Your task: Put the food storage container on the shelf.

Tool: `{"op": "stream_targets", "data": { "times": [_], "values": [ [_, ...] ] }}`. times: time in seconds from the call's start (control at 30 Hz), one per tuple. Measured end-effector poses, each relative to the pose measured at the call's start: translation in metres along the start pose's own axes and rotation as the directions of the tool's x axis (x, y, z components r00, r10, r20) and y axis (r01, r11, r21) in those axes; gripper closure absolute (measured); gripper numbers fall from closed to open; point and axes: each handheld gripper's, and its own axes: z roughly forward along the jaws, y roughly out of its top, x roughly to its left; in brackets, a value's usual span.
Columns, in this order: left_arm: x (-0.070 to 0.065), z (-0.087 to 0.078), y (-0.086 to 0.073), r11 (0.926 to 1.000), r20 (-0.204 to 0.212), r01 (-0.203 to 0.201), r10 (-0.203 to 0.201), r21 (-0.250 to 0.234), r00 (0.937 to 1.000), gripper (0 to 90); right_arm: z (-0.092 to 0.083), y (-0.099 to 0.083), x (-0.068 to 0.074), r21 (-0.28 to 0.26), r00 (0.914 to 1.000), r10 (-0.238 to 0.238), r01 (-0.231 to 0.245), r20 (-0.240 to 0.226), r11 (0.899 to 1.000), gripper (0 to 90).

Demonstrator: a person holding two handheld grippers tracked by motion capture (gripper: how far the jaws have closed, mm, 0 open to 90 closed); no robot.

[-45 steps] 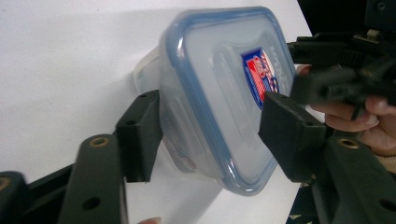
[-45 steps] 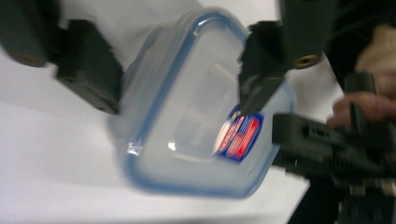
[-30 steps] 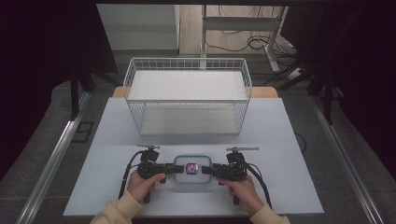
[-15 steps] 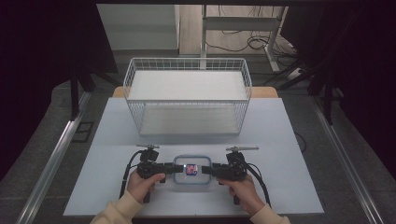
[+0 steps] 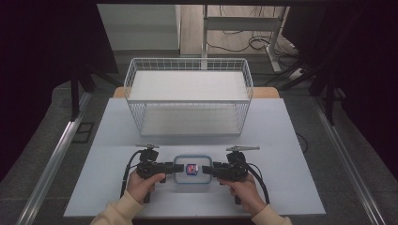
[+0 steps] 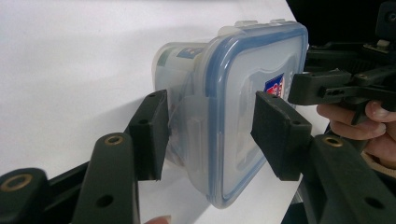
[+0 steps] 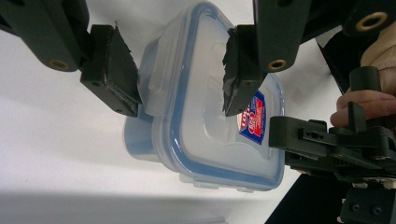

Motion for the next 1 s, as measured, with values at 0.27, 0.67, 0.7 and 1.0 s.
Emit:
{"op": "stream_targets", "data": {
  "times": [0.27,0.67,0.7,1.0],
  "values": [
    [-0.003,-0.002,0.01,0.9998,-0.007,-0.018,0.018,-0.012,0.9998,46.9,-0.002,0.009,0.0,-0.008,0.9999,-0.017,0.017,0.001,1.0,46.9],
    [-0.021,-0.025,0.051,0.9938,-0.03,-0.076,0.074,-0.081,0.9968,46.7,-0.016,0.057,0.013,-0.035,0.9964,-0.083,0.084,0.013,0.996,46.8],
    [-0.023,-0.028,0.056,0.9926,-0.03,-0.082,0.08,-0.089,0.9963,46.7,-0.017,0.062,0.015,-0.041,0.9956,-0.092,0.093,0.014,0.995,46.9],
    [-0.038,-0.051,0.091,0.9811,-0.038,-0.123,0.118,-0.15,0.9923,46.6,-0.033,0.108,0.034,-0.074,0.986,-0.164,0.166,0.032,0.983,46.8]
  ]
}}
